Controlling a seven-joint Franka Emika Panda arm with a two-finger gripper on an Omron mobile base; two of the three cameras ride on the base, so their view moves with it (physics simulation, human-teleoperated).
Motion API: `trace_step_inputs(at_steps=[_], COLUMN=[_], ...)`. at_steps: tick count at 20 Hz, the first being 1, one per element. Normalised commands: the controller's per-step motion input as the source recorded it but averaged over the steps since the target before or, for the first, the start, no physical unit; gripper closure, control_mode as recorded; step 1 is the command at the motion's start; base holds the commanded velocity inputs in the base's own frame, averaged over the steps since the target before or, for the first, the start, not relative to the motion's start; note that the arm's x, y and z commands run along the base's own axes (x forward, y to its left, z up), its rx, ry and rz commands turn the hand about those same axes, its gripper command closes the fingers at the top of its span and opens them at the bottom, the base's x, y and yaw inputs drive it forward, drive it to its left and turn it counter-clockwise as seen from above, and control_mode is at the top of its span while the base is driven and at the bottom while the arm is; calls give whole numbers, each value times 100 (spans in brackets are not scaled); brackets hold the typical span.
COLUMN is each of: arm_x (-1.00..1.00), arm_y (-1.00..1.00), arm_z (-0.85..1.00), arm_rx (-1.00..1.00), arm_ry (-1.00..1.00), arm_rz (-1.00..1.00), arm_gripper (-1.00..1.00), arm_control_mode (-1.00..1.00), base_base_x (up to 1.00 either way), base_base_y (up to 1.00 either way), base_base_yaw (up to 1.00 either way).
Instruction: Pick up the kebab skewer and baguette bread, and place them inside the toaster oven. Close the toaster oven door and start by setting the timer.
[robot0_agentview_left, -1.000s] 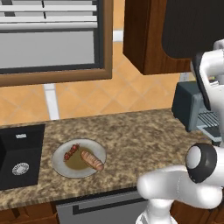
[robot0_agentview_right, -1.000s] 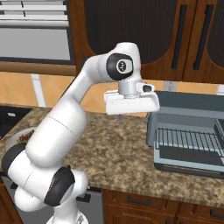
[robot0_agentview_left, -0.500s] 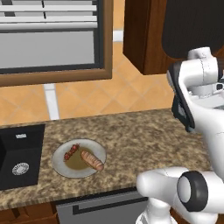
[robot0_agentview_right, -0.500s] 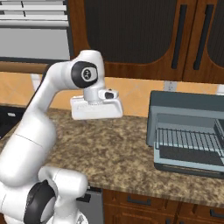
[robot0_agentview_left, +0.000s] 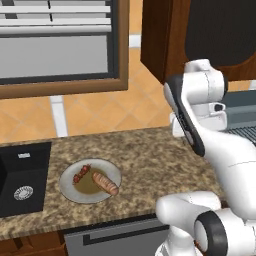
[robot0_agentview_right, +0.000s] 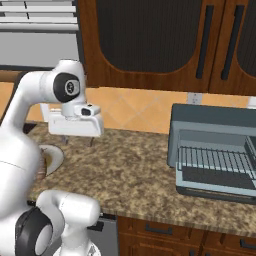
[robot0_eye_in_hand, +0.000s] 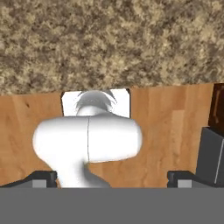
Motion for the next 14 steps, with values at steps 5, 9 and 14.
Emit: trace_step_inputs(at_steps=[5, 9, 14], arm_x=[29, 51, 73], arm_y=[100, 88, 100], arm_z=[-58, -63, -58], arm_rx=[-1, -1, -5], arm_ry=[-6, -2, 0], arm_rz=[-11, 0, 6], arm_gripper=[-100, -100, -100], arm_control_mode=[-100, -100, -100], base_base_x=[0, 0, 0], base_base_y=[0, 0, 0], base_base_yaw=[0, 0, 0])
